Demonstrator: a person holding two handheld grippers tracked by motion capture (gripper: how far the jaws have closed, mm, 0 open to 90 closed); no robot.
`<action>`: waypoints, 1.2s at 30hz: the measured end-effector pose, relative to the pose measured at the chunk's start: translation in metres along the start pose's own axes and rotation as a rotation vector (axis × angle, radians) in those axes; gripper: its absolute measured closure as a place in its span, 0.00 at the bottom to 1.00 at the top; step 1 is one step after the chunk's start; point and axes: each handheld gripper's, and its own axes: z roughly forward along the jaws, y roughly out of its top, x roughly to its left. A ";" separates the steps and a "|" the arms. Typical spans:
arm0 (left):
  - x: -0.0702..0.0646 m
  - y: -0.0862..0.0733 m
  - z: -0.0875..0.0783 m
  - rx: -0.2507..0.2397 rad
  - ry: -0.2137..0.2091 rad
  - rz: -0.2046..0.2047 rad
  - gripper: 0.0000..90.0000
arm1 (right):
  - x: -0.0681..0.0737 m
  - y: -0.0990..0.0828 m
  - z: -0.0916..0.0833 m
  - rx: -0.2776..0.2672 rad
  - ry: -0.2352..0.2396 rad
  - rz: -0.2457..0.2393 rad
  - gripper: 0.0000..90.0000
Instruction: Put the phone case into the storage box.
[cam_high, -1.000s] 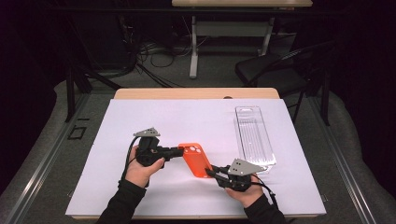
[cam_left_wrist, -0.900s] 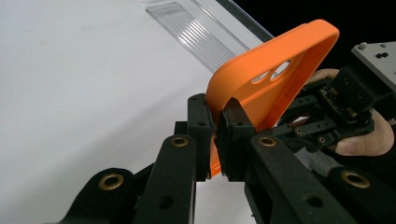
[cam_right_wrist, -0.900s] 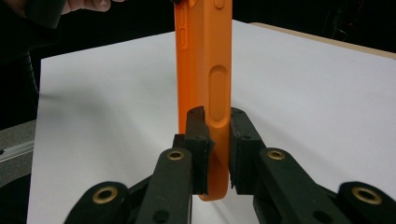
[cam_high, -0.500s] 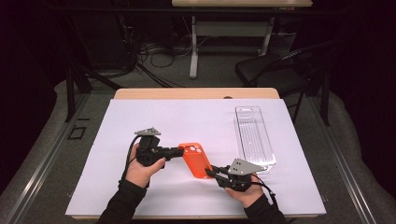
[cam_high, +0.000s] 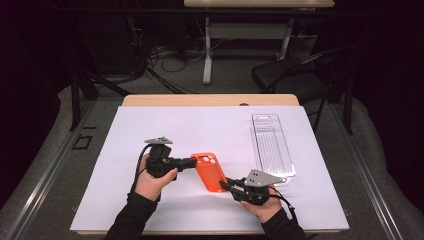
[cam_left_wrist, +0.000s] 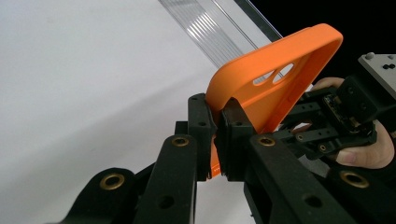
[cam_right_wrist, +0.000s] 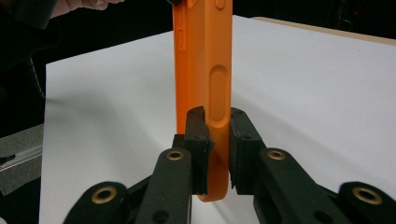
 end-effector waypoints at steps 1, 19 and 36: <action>0.000 0.000 0.000 0.000 0.000 -0.001 0.95 | 0.000 0.000 0.000 0.000 0.001 0.002 0.89; 0.001 -0.001 0.001 -0.004 0.002 -0.025 0.95 | 0.002 0.000 0.000 0.004 0.000 0.003 0.89; 0.000 0.002 0.004 0.005 0.020 -0.056 0.95 | 0.002 0.001 0.000 0.004 -0.007 0.025 0.81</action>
